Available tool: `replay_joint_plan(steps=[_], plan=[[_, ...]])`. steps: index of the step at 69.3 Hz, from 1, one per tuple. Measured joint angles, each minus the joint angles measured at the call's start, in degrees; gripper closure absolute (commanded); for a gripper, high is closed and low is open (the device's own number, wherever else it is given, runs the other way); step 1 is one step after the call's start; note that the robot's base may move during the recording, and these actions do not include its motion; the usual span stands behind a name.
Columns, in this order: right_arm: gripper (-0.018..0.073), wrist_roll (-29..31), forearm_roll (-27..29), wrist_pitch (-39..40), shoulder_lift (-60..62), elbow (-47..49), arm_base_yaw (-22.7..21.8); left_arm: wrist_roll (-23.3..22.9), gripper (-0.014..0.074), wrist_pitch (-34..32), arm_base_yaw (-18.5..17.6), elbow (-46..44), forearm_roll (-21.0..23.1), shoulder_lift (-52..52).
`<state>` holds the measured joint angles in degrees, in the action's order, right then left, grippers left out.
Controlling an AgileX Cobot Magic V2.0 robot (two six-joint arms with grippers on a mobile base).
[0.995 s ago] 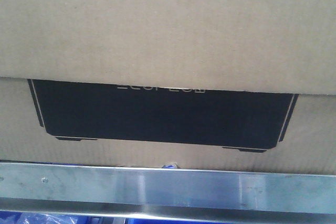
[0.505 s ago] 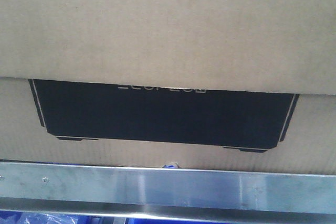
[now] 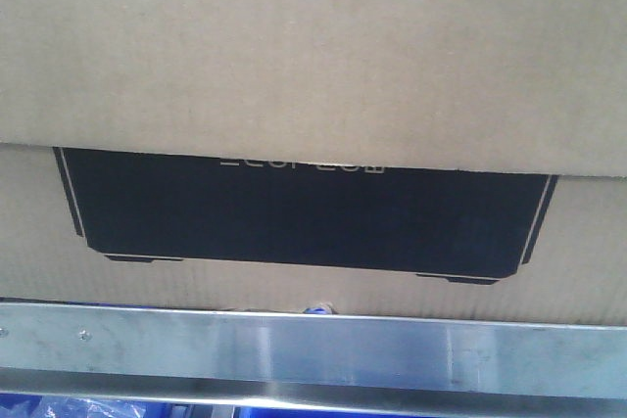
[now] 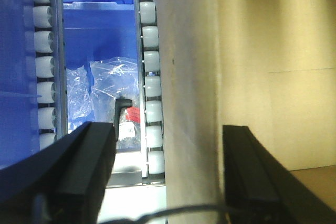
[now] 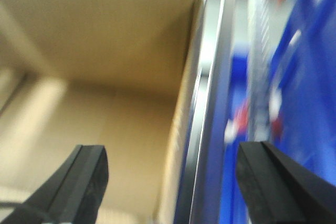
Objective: Grab box from left shelf to table start
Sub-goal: 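Close both grippers on the box side walls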
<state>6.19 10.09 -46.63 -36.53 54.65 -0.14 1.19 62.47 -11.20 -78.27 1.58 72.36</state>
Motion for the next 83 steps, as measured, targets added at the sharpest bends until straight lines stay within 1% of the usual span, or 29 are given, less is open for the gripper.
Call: replay_joint_plan(steps=[18, 21, 25, 30, 33, 34, 35, 40, 42, 43, 45, 46, 48, 49, 50, 54, 58, 72, 83], plan=[[-0.0041, 0.0, 0.1, -4.8, -18.2, 10.6, 0.0, 0.0, 0.0269, -0.2, 0.0, 0.0, 0.0, 0.1], [-0.0029, 0.0, 0.1, -4.9, -21.4, 11.2, 0.0, 0.0, 0.0269, -0.6, 0.0, 0.0, 0.0, 0.1], [0.001, 0.0, 0.1, -5.0, -24.2, 11.6, 0.0, 0.0, 0.0269, -0.9, 0.0, 0.0, 0.0, 0.2], [0.0109, 0.0, 0.1, -5.1, -27.9, 11.7, 0.0, 0.0, 0.0288, -1.2, 0.0, 0.0, 0.0, 0.2], [0.0197, 0.0, 0.1, -5.1, -29.6, 11.7, 0.0, 0.0, 0.0323, -1.4, 0.0, 0.0, 0.0, 0.2], [0.0249, 0.0, 0.1, -5.1, -30.1, 11.7, 0.0, 0.0, 0.0336, -1.4, 0.0, 0.0, 0.0, 0.2], [0.0266, 0.0, 0.1, -5.1, -30.5, 11.7, 0.0, 0.0, 0.0344, -1.4, 0.0, 0.0, 0.0, 0.2], [0.0445, 0.0, 0.1, -5.1, -32.2, 11.7, 0.0, 0.0, 0.0435, -1.5, 0.0, 0.0, 0.0, 0.2], [0.0514, 0.0, 0.1, -5.2, -32.9, 11.7, 0.0, 0.0, 0.0493, -1.5, 0.0, 0.0, 0.3, 0.2], [0.0528, 0.0, 0.1, -5.2, -33.0, 11.8, 0.0, 0.0, 0.0506, -1.5, 0.0, 0.0, 0.4, 0.2], [0.0502, -0.2, 0.1, -5.1, -33.2, 11.9, 0.0, 0.0, 0.056, -1.5, -0.1, 0.0, 1.0, 0.2], [0.0493, -0.2, 0.1, -5.1, -33.3, 11.9, 0.0, 0.0, 0.0601, -1.5, -0.1, 0.0, 1.2, 0.2], [0.0495, -0.2, 0.1, -5.1, -33.4, 12.1, 0.0, 0.0, 0.0673, -1.4, -0.4, 0.0, 1.7, 0.2], [0.0499, -0.2, 0.1, -5.1, -33.5, 12.1, 0.0, 0.0, 0.0701, -1.4, -0.4, 0.0, 1.9, 0.2], [0.0505, -0.2, 0.1, -5.0, -33.5, 12.1, 0.0, 0.0, 0.0706, -1.4, -0.4, 0.0, 2.1, 0.2], [0.0506, -0.3, 0.2, -5.2, -33.5, 12.1, 0.0, -0.1, 0.068, -1.4, -0.4, 0.0, 1.6, 0.2], [0.0506, -0.3, 0.4, -5.3, -33.5, 12.1, 0.0, -0.4, 0.0693, -1.6, -0.4, 0.0, 1.5, 0.3], [0.0503, -0.4, 0.5, -5.6, -33.3, 12.1, 0.0, -0.6, 0.0689, -1.7, -0.4, 0.0, 1.5, 0.3], [0.0503, -0.4, 0.5, -6.2, -30.8, 11.9, 0.1, -2.4, 0.0689, -1.6, -0.4, 0.4, 1.4, -1.8]])
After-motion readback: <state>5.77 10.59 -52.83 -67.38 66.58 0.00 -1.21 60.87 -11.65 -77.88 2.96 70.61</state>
